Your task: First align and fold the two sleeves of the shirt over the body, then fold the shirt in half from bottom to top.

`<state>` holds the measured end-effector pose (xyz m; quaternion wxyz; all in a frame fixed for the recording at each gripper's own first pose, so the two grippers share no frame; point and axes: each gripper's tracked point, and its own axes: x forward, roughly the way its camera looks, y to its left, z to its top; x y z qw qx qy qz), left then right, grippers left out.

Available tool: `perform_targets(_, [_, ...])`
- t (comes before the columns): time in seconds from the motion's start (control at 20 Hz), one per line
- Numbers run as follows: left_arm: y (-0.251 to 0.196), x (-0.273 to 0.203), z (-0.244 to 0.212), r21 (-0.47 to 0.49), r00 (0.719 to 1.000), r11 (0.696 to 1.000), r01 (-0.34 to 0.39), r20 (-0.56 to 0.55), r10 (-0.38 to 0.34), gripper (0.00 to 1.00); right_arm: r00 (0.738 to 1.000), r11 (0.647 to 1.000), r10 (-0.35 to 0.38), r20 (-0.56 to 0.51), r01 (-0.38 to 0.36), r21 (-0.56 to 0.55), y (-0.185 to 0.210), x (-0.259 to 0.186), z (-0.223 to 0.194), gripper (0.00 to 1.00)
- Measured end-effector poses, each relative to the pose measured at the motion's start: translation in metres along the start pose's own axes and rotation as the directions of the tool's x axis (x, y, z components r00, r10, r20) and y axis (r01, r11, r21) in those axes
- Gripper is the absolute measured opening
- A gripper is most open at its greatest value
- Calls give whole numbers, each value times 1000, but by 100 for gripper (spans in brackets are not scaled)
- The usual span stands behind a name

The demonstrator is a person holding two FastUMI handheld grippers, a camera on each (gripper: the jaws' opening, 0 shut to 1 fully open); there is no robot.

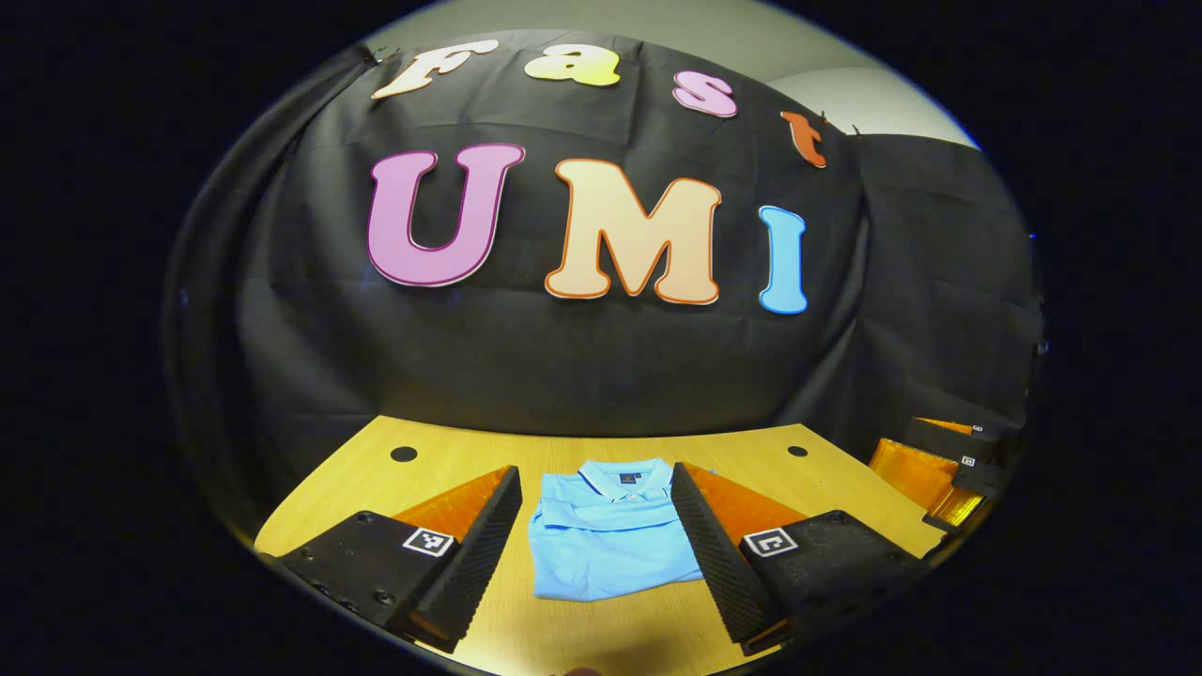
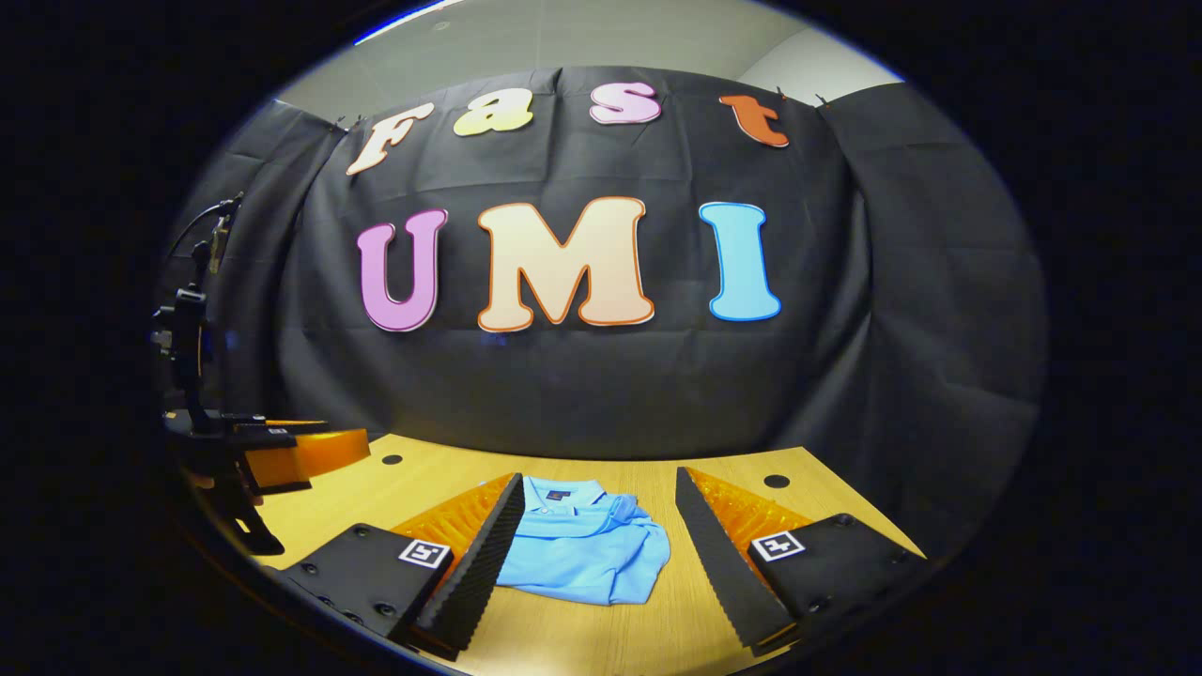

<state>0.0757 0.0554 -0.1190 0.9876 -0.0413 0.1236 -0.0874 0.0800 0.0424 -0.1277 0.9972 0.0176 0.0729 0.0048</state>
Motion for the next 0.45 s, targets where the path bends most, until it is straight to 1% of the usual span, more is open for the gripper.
perform_targets(0.2, [-9, -38, 6, 39, 1000, 999, -4, 26, 3, 95, 999, 999, 32, 26, -31, -13, 8, -32, 13, 100])
perform_targets(0.45, [-9, -54, 11, 17, 1000, 1000, -5, 28, 5, 95, 997, 999, 48, 53, -47, -25, 9, -46, 29, 100])
